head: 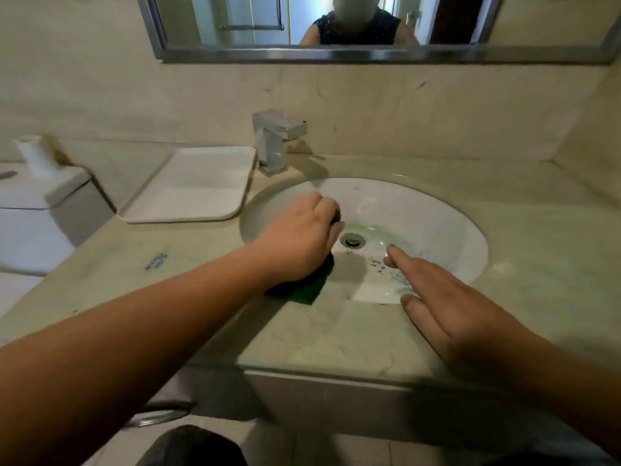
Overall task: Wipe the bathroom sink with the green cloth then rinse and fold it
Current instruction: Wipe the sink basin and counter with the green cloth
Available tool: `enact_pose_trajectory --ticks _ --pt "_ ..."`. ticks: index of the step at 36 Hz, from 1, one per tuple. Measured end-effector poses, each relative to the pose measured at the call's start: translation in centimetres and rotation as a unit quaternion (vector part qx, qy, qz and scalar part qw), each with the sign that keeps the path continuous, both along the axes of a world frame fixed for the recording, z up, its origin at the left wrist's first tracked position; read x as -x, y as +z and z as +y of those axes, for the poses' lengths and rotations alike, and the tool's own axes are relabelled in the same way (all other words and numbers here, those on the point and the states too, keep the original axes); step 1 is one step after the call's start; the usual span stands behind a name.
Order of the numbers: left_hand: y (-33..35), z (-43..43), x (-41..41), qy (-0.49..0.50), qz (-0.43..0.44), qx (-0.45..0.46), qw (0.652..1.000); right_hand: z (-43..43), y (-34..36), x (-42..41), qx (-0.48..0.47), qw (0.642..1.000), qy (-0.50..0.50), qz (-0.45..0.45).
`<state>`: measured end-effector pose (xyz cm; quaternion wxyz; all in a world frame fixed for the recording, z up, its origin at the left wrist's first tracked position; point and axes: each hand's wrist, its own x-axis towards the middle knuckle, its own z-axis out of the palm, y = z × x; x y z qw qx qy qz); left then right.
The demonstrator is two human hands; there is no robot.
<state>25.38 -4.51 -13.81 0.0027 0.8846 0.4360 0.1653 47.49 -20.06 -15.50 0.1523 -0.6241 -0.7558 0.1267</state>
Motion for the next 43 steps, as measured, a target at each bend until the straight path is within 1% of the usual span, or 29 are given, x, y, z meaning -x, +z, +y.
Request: enact_pose_trajectory --ticks 1,2,3,4,5,7,8,9,11,13,14,17,18,20,23,25,28,30,33,34,38,43 --pt "0.7 -0.8 0.9 0.002 -0.041 -0.012 0.999 0.2 0.3 0.4 -0.017 1.000 -0.010 0.000" --pt "1.4 -2.3 1.8 -0.016 -0.081 -0.017 0.996 0.6 0.7 0.1 -0.015 1.000 -0.015 -0.015" --pt "2.1 -4.2 2.6 -0.049 -0.104 -0.013 0.993 0.4 0.2 -0.3 -0.010 1.000 0.007 -0.025" --pt "2.5 -6.4 3.3 -0.094 -0.102 -0.006 0.990 -0.1 0.1 -0.1 -0.002 0.999 0.018 -0.027" --pt "2.5 -8.5 3.8 -0.143 -0.075 -0.001 0.987 -0.3 -0.1 -0.2 0.006 1.000 0.011 -0.028" --pt "1.1 -10.8 3.7 -0.224 0.035 -0.015 0.974 0.0 0.4 0.2 0.010 0.999 0.007 -0.034" --pt "0.0 -11.1 3.2 -0.238 0.080 -0.027 0.968 0.1 0.4 0.2 0.012 0.999 0.003 -0.036" --pt "-0.8 -10.9 2.7 -0.236 0.105 -0.034 0.966 0.2 0.4 0.1 0.011 0.999 0.002 -0.035" --pt "-1.4 -9.2 1.9 -0.204 0.106 -0.032 0.973 0.2 0.2 -0.1 0.004 0.999 0.013 -0.038" --pt "-1.0 -7.3 1.8 -0.140 0.109 -0.028 0.984 0.0 0.1 -0.4 0.009 0.999 0.009 -0.045" --pt "-0.5 -6.6 2.2 -0.112 0.092 -0.025 0.989 0.0 0.1 -0.4 0.014 0.999 0.008 -0.048" --pt "1.9 -7.2 5.9 -0.058 -0.006 -0.024 0.998 -0.4 0.3 -0.3 0.017 0.998 0.008 -0.061" --pt "2.8 -8.1 7.7 -0.046 -0.032 -0.029 0.998 -0.5 0.4 -0.4 0.018 0.998 0.009 -0.067" --pt "4.3 -9.7 12.1 -0.007 -0.055 -0.057 0.997 -0.6 0.5 -0.3 0.025 0.996 0.015 -0.083" --pt "4.7 -10.4 18.2 0.091 -0.083 -0.094 0.988 -0.8 1.0 0.2 0.043 0.993 0.028 -0.102" --pt "4.0 -10.6 21.4 0.164 -0.084 -0.083 0.979 -0.8 1.3 0.5 0.059 0.993 0.031 -0.102" --pt "2.4 -10.9 25.1 0.221 -0.074 -0.045 0.971 -0.5 1.3 0.9 0.077 0.987 0.038 -0.136" --pt "1.1 -11.2 27.1 0.229 -0.055 -0.002 0.972 -0.2 1.5 1.5 0.092 0.983 0.045 -0.153" --pt "-1.5 -11.6 28.7 0.196 0.042 0.066 0.978 0.2 1.9 3.3 0.138 0.971 0.076 -0.179" --pt "-2.2 -11.7 28.9 0.194 0.056 0.080 0.976 0.4 1.9 4.0 0.148 0.967 0.085 -0.189" --pt "-2.8 -11.9 28.1 0.189 0.042 0.108 0.975 1.2 1.0 5.2 0.140 0.961 0.101 -0.214" --pt "-2.5 -12.1 23.0 0.142 0.066 0.108 0.982 1.5 0.7 5.3 0.159 0.960 0.101 -0.207"
